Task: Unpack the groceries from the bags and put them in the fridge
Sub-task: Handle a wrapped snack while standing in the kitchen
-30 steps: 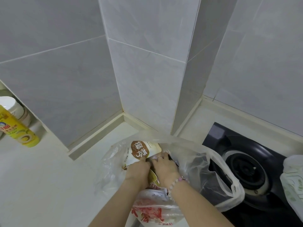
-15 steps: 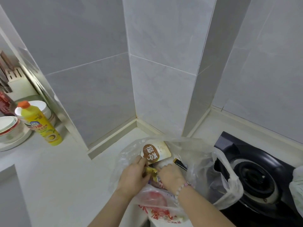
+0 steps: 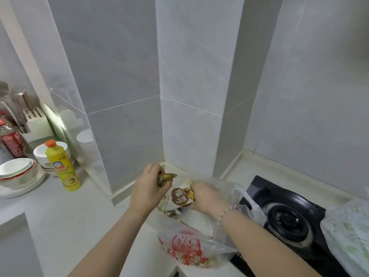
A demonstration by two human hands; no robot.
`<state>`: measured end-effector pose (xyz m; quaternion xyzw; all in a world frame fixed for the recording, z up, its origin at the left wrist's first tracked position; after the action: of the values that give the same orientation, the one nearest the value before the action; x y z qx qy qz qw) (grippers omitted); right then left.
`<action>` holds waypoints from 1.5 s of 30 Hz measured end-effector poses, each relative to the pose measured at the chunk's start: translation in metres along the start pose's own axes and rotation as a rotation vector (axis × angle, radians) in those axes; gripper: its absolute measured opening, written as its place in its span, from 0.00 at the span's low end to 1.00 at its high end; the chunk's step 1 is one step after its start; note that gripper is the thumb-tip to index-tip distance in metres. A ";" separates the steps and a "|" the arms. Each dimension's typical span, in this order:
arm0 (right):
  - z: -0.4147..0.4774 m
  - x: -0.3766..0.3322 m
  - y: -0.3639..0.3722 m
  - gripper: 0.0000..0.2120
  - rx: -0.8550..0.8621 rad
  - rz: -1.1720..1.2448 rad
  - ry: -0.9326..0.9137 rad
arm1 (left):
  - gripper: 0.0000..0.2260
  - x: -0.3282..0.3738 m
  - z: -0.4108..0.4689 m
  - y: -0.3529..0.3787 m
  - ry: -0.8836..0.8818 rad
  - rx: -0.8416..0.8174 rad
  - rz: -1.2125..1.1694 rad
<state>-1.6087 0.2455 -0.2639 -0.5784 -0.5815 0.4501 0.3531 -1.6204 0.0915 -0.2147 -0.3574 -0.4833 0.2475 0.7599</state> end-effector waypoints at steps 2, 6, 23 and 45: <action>-0.009 -0.007 -0.029 0.08 0.058 -0.034 -0.022 | 0.11 0.004 0.003 -0.021 0.023 0.046 0.050; -0.026 -0.036 -0.085 0.06 0.273 -0.213 -0.084 | 0.09 0.006 0.000 -0.055 0.103 0.086 0.223; -0.058 -0.163 -0.133 0.13 0.398 -0.389 -0.494 | 0.18 -0.013 -0.091 -0.161 0.032 0.320 0.616; -0.349 -0.414 -0.034 0.09 0.410 -0.464 -1.445 | 0.12 0.108 -0.484 -0.280 -0.775 0.474 1.065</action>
<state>-1.2622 -0.1222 -0.0665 0.0706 -0.6782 0.7280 0.0719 -1.1261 -0.1516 -0.0697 -0.2562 -0.4114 0.7946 0.3656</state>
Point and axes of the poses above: each hand's wrist, its own z-axis towards the middle knuckle, its own y-axis out of the palm, x = y × z, the point moved 6 cm from there along z, towards the middle knuckle, and after that the axes turned 13 degrees about -x, right-handed, at the moved point
